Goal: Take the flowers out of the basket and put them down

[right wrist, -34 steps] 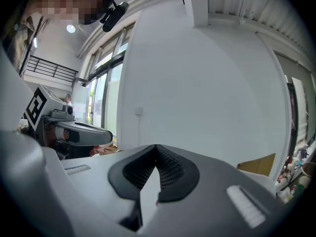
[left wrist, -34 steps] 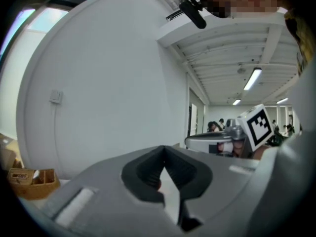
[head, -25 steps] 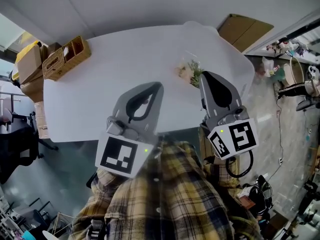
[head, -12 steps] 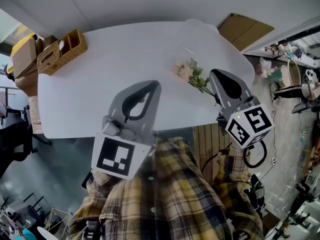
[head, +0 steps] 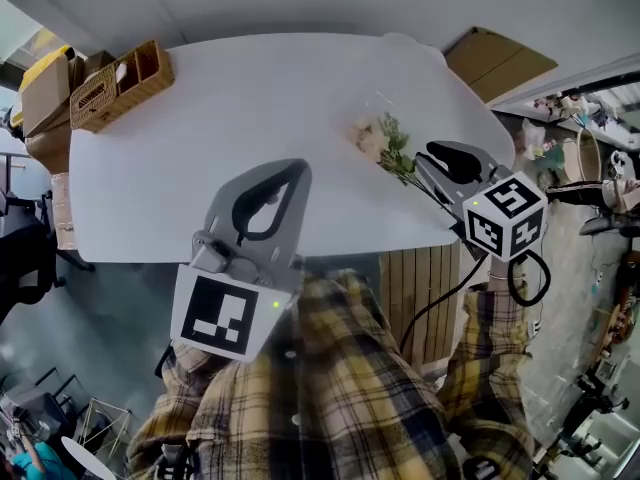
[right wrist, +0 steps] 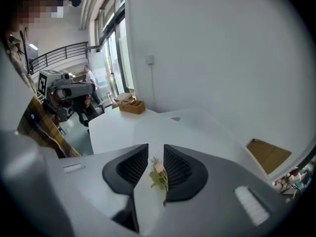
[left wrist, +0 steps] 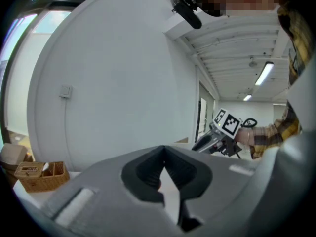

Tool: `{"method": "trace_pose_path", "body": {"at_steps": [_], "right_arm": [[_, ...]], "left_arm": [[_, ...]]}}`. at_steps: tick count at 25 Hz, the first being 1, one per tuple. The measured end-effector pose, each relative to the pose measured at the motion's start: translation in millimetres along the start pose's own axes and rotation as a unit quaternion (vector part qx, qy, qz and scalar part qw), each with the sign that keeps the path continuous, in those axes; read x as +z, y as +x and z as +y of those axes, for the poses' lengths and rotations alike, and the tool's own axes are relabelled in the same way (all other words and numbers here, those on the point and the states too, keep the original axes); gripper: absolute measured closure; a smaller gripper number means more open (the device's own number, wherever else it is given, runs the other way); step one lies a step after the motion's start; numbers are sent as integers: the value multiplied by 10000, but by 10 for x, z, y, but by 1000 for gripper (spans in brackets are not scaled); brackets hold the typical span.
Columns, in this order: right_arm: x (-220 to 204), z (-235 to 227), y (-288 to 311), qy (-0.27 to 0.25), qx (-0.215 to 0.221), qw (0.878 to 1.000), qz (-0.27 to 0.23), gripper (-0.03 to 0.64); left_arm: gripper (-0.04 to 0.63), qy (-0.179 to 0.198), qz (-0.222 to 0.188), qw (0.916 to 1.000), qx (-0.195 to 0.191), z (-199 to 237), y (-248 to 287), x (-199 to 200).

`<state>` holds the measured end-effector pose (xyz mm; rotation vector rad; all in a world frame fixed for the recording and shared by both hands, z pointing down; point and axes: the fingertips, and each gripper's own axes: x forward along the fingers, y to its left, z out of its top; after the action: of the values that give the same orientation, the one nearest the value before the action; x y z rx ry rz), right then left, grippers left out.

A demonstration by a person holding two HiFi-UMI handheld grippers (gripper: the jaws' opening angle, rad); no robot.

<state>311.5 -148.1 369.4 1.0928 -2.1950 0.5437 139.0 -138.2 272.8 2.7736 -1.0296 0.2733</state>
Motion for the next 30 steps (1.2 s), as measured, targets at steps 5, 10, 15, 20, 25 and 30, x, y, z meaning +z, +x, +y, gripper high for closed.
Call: {"method": "trace_pose_path", "body": {"at_steps": [5, 10, 15, 20, 25, 30], "right_arm": [[-357, -147, 247, 214, 358, 9950, 909, 504], [-804, -254, 503, 418, 699, 9783, 1905, 442], [-1265, -352, 671, 625, 827, 9580, 2674, 411], [-1536, -423, 791, 623, 774, 9446, 3127, 408], [-1703, -466, 882, 711, 758, 9362, 3357, 430], [-1760, -460, 922, 663, 722, 9358, 3386, 525]], "left_arm": [[594, -59, 40, 10000, 69, 9, -2, -75], [594, -123, 55, 9997, 185, 71, -1, -112], [594, -161, 58, 9995, 255, 124, -14, -131], [594, -189, 70, 9994, 299, 157, -14, -154], [594, -224, 78, 9992, 318, 168, 4, -160], [594, -233, 90, 9992, 319, 162, -3, -175]]}}
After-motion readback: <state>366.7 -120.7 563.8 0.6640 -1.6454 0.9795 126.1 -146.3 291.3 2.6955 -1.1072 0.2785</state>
